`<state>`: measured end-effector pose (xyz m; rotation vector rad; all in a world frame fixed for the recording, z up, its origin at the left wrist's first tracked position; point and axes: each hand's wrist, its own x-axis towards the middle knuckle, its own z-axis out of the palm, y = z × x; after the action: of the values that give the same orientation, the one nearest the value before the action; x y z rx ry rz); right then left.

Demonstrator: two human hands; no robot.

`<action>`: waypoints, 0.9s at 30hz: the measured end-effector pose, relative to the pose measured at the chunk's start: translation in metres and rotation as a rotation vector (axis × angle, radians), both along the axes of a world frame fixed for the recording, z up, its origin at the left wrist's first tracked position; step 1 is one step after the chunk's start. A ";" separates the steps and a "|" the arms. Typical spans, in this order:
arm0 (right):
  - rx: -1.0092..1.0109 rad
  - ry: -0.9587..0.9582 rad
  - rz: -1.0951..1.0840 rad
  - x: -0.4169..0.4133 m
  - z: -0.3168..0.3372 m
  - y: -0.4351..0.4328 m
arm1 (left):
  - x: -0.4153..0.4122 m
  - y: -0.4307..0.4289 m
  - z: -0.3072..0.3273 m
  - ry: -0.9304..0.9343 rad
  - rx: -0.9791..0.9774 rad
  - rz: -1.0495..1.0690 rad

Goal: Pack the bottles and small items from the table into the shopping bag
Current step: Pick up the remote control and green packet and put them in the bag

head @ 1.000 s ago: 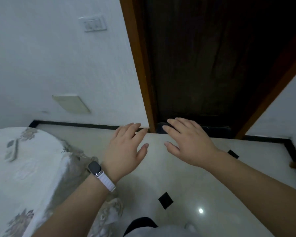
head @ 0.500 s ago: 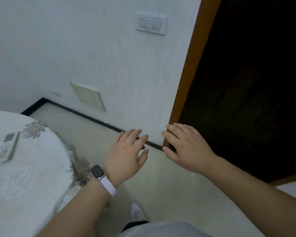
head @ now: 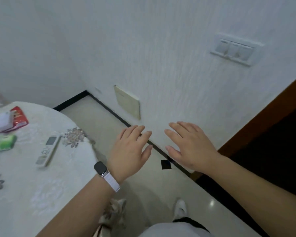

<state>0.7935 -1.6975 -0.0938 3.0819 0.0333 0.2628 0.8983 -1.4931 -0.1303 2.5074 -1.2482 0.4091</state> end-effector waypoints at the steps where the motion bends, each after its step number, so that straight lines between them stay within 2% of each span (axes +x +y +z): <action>1: 0.016 -0.008 0.034 0.016 -0.002 -0.002 | 0.010 0.000 -0.001 -0.004 0.006 0.022; 9: 0.128 -0.064 0.287 0.167 -0.023 -0.040 | 0.104 -0.017 -0.002 0.012 0.091 0.277; 17: 0.218 -0.065 0.533 0.307 -0.015 -0.067 | 0.184 -0.043 0.022 0.028 0.178 0.571; 27: 0.244 0.020 0.869 0.425 -0.019 0.014 | 0.223 0.019 0.024 0.107 0.183 0.980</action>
<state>1.2182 -1.6839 -0.1133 3.0758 1.4357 0.2690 1.1215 -1.4737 -0.1062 3.0912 0.0763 0.3584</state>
